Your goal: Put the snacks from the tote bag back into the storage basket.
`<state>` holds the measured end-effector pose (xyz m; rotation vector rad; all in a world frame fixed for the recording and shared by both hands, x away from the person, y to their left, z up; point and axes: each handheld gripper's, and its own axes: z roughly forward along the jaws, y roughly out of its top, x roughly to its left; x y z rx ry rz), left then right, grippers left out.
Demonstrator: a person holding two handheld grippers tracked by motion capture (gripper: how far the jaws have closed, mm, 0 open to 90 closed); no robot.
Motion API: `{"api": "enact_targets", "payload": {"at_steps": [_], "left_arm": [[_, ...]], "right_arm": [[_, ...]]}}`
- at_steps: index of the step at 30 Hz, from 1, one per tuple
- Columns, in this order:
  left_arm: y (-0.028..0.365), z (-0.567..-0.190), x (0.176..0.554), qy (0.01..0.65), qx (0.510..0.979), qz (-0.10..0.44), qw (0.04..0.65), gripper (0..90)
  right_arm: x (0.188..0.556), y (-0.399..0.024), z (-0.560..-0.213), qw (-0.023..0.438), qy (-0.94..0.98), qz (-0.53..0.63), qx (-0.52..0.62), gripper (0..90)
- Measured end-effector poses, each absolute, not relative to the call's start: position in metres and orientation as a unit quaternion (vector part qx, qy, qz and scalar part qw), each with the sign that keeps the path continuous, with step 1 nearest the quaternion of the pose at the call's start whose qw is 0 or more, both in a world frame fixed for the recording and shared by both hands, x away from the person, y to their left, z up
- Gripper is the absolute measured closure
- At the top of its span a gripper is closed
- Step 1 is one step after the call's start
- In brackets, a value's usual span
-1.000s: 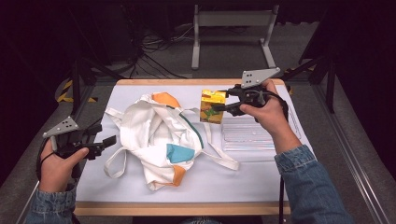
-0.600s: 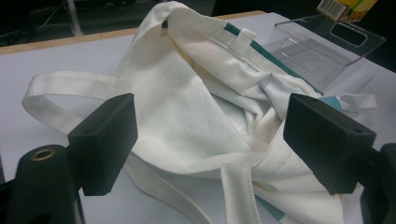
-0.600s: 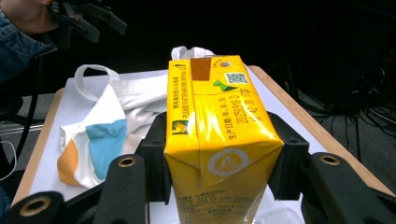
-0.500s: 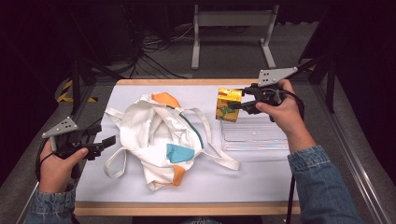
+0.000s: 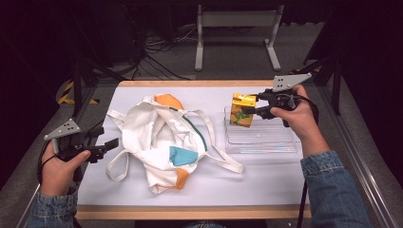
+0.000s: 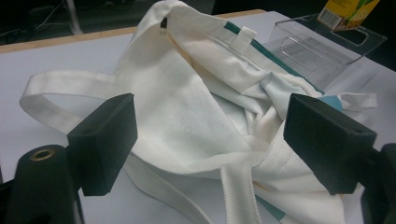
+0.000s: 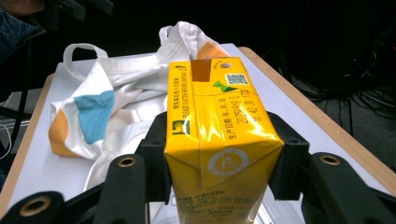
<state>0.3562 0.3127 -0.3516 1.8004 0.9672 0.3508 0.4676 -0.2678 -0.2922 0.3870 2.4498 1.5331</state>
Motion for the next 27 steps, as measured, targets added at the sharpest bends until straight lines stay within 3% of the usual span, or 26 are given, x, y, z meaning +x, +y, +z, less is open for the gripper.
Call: {"api": "enact_targets", "payload": {"at_steps": [27], "left_arm": [[0.318,-0.353,0.347,0.41,0.745,0.153,0.504,18.2]], "right_arm": [[0.466,-0.276,-0.336,0.077,0.863,0.484,0.124,51.0]]}}
